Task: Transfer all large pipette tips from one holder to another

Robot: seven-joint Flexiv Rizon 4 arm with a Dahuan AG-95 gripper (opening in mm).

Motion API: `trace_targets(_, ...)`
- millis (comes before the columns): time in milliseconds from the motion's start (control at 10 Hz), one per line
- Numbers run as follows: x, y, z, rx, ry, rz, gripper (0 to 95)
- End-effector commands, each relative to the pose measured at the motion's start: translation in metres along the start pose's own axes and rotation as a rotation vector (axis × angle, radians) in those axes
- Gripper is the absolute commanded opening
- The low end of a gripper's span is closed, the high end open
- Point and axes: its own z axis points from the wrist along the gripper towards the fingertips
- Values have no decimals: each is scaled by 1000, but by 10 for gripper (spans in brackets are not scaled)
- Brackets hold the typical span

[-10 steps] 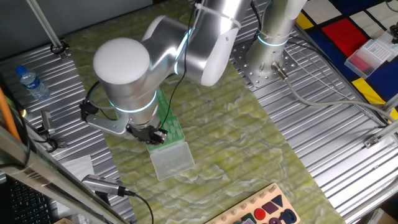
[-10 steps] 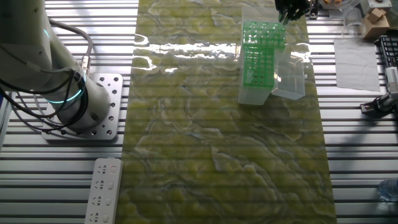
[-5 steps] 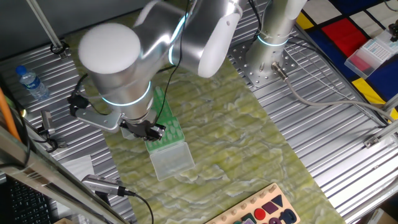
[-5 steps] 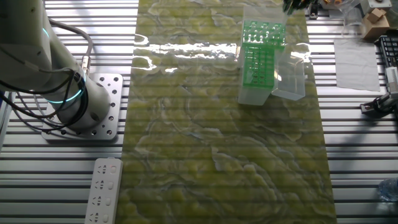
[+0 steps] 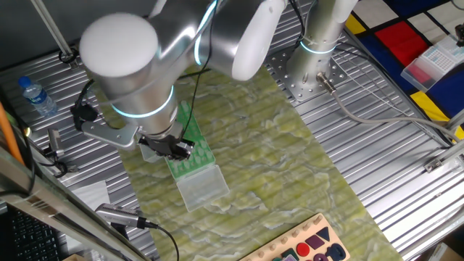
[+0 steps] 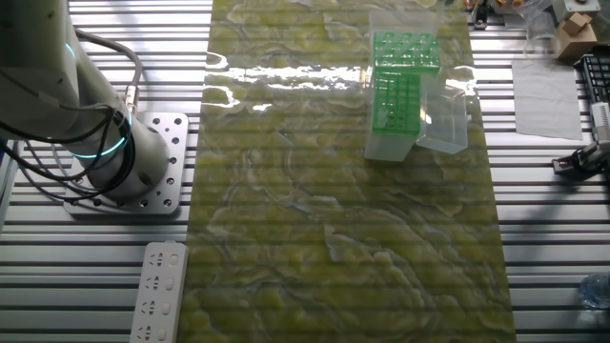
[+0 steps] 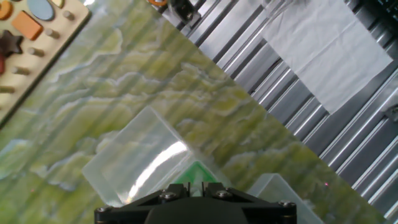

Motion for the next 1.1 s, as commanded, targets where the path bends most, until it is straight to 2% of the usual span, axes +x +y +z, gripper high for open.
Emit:
trace_targets(100,2,0,-4,-6,2,-7,0)
trace_targets(300,4,2,-15,-13,6,-10,0)
trace_targets(700,4,6,-28,-24,12,-14,0)
trace_targets(1100,4,8,-33,-30,20,-29,0)
